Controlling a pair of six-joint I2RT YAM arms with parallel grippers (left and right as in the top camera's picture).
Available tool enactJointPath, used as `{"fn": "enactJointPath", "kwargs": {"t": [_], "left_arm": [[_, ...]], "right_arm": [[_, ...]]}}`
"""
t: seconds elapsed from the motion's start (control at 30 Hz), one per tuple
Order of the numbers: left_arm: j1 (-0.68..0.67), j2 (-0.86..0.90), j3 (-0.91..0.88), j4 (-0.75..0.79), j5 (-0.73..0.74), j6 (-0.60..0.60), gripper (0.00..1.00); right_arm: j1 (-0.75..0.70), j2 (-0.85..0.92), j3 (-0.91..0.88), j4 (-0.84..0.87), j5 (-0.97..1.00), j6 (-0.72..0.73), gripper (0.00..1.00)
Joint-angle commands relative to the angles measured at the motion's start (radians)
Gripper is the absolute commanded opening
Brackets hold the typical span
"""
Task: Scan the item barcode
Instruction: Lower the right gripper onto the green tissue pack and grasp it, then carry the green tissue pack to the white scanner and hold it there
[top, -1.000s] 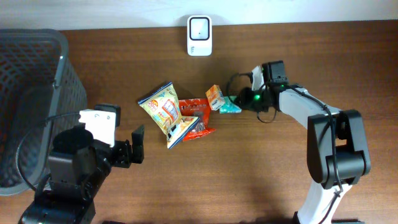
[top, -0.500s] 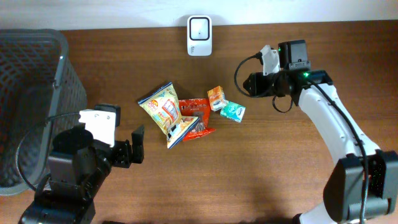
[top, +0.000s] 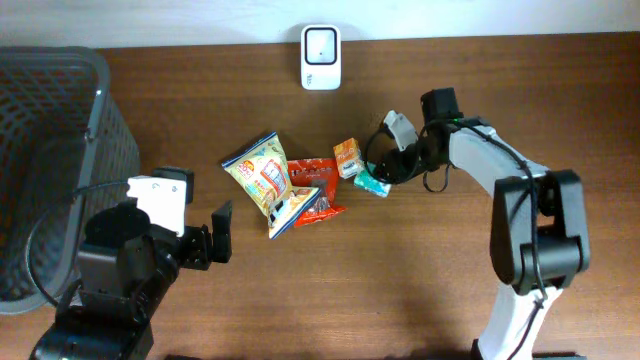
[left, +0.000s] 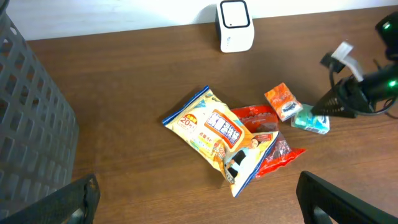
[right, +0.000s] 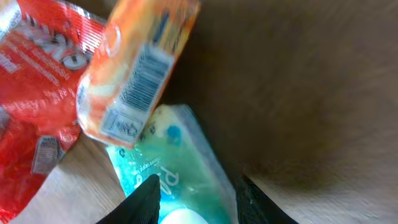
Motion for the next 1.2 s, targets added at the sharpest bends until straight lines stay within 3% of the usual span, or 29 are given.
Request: {"fn": "enactJointPath", "kwargs": {"t": [0.0, 0.1, 0.2, 0.27, 0.4, 0.57, 0.73, 0.77, 0.8, 0.83, 1.03, 1.17], "left_arm": [[0.006, 0.0, -0.004, 0.002, 0.011, 0.019, 0.99], [0.006, 0.0, -0.004, 0.002, 0.011, 0.019, 0.99], [0.006, 0.0, -0.004, 0.002, 0.011, 0.019, 0.99], [0.006, 0.0, -0.004, 0.002, 0.011, 0.019, 0.99], [0.006, 0.0, -0.004, 0.002, 0.011, 0.019, 0.99], [0.006, 0.0, -0.004, 0.002, 0.011, 0.019, 0.99], [0.006, 0.0, -0.004, 0.002, 0.011, 0.019, 0.99], [0.006, 0.0, -0.004, 0.002, 0.011, 0.019, 0.99], [0.006, 0.0, -0.004, 0.002, 0.011, 0.019, 0.99], [0.006, 0.0, -0.004, 0.002, 0.011, 0.019, 0.99], [0.006, 0.0, -0.004, 0.002, 0.011, 0.019, 0.99], [0.006, 0.0, -0.004, 0.002, 0.011, 0.019, 0.99]], "right_arm": [[-0.004, 0.015, -0.003, -0.045, -0.049, -0.014, 0.39], [-0.004, 0.015, -0.003, -0.083, -0.045, -0.014, 0.38], [-0.003, 0.015, -0.003, -0.127, -0.045, -0.007, 0.12], [-0.003, 0.015, -0.003, -0.141, -0.045, 0.023, 0.04], [-0.004, 0.014, 0.011, -0.147, -0.015, 0.186, 0.04], [-0.004, 0.003, 0.086, -0.224, 0.192, 0.366, 0.04], [-0.003, 0.004, 0.103, -0.226, 0.229, 0.496, 0.08], [-0.002, 0.004, 0.102, -0.219, 0.229, 0.484, 0.35], [-0.002, 0.004, 0.102, -0.212, 0.229, 0.459, 0.54], [-0.002, 0.005, 0.102, -0.208, 0.23, 0.435, 0.58], [-0.002, 0.026, 0.097, -0.174, 0.258, 0.375, 0.56], [-0.002, 0.058, 0.097, -0.171, 0.23, 0.375, 0.38]]}}
